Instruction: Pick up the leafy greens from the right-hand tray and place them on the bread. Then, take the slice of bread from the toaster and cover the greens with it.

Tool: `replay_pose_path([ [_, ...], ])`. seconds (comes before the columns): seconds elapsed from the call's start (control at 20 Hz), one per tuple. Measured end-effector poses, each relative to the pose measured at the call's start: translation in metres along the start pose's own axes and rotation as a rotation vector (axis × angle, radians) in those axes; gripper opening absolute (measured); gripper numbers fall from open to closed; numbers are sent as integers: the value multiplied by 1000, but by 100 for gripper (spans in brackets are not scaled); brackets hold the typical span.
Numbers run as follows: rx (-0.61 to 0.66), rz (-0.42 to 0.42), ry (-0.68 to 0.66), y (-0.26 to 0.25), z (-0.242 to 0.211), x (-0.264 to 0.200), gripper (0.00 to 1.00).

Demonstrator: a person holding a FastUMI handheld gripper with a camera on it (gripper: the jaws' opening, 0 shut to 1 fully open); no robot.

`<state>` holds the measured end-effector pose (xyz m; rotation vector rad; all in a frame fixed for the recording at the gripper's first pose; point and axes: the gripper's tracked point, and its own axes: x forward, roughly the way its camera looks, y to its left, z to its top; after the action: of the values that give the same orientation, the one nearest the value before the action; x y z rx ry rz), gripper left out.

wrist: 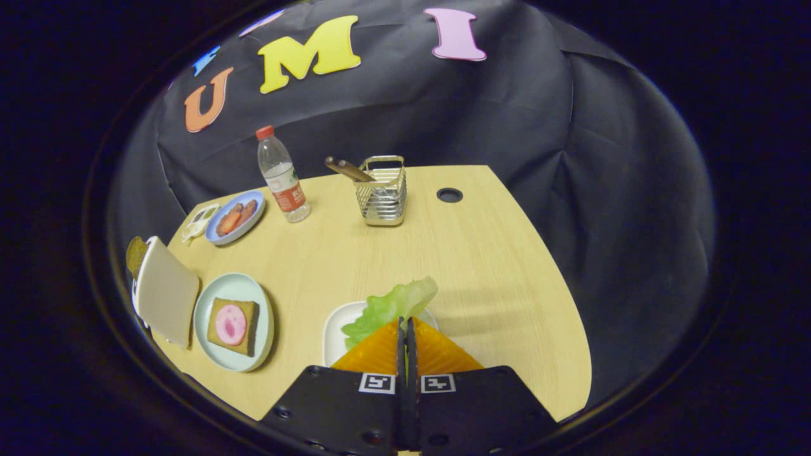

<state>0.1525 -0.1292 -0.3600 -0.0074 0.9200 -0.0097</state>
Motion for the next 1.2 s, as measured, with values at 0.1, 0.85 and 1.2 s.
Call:
replay_pose_path([
  [0.1, 10, -4, -26, 11, 7, -19, 0],
  [0.85, -92, 33, -82, 217, -1, -93, 0],
  [1.2, -134, 153, -20, 325, -26, -87, 0],
])
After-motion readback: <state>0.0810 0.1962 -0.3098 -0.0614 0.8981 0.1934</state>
